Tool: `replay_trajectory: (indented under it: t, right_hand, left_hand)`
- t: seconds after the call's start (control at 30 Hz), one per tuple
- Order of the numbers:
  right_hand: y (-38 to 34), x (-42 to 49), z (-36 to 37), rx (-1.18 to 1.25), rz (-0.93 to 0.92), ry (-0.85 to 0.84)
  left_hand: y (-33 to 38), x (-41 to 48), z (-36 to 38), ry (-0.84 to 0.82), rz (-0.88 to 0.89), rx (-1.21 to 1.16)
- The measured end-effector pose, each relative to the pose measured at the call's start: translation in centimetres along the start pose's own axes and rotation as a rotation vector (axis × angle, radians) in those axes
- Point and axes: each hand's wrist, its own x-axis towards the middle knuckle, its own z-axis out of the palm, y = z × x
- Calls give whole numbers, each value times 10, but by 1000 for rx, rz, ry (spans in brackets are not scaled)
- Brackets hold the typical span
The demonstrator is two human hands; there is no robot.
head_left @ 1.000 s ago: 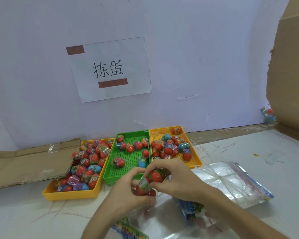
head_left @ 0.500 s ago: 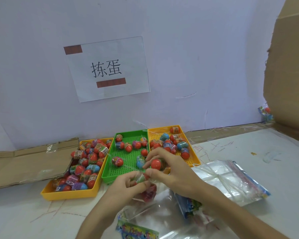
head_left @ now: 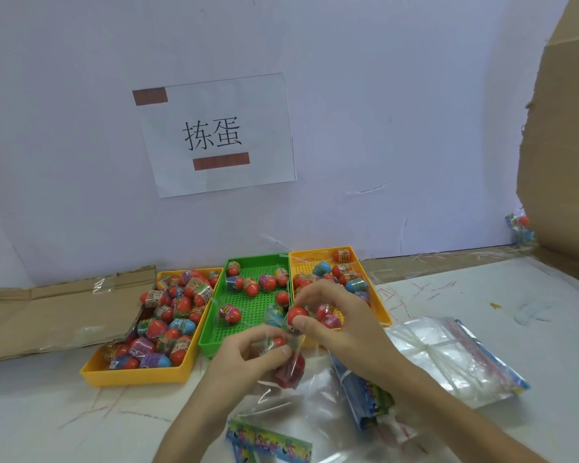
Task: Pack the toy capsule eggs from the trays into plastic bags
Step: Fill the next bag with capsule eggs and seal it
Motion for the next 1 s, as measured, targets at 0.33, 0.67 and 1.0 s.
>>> replay_trajectory:
  t: [0.33, 0.67, 1.0]
  right_hand:
    - [0, 3, -1, -53, -15, 75]
    - [3, 2, 1, -120, -24, -71]
    - [3, -2, 0, -126, 24, -252]
  left_hand:
    - [-3, 3, -2, 90, 58, -78]
    - [-4, 3, -1, 78, 136, -116]
    - [-7, 4, 1, 115, 109, -88]
